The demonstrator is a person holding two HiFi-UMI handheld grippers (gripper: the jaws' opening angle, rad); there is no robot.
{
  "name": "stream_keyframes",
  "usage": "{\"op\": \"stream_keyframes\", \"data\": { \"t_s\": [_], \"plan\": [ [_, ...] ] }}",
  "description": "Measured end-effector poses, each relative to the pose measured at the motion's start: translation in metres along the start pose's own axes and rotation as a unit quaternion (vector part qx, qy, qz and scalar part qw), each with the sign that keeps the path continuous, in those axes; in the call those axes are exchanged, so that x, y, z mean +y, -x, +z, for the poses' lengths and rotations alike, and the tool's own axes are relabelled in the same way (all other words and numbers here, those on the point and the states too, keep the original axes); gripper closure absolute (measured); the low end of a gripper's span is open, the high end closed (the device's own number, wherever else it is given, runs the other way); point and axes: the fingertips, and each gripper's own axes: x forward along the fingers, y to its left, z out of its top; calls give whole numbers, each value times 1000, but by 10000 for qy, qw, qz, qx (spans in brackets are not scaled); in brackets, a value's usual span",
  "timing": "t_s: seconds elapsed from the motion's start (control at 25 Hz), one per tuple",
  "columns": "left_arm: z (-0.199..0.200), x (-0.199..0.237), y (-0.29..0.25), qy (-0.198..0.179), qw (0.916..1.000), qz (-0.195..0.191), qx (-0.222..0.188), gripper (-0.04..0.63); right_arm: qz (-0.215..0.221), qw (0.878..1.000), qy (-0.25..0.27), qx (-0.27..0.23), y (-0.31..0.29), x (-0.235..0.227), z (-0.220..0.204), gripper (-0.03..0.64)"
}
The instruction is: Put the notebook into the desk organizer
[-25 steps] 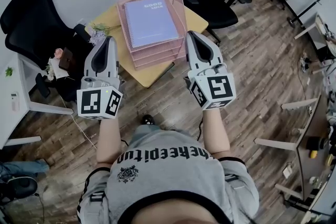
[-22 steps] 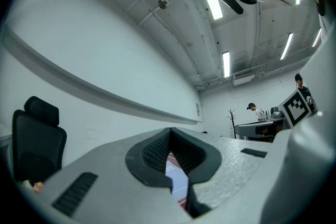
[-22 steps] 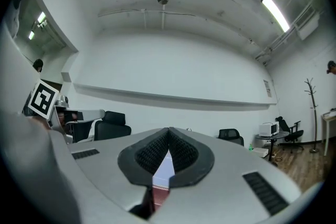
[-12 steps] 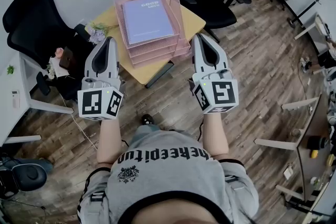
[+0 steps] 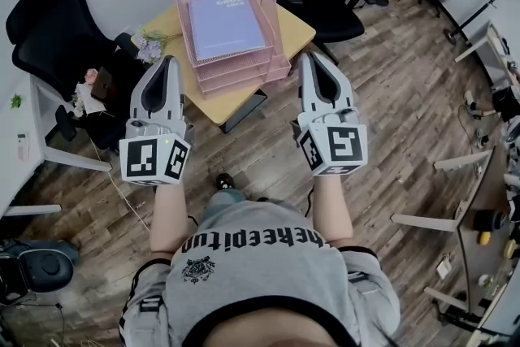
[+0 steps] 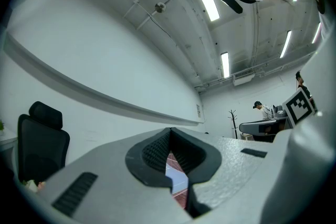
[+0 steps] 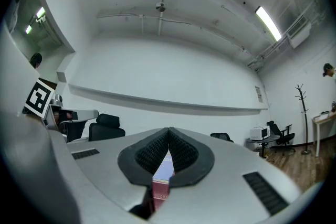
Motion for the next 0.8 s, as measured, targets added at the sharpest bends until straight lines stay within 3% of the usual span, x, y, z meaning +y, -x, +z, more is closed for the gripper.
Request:
{"op": "stream_keyframes", "data": {
  "t_s": [0.8],
  "plan": [
    [6,-9,29,2,9999,116,-56,592,158,9998,-30,-79,21,13,7,614]
  ]
}}
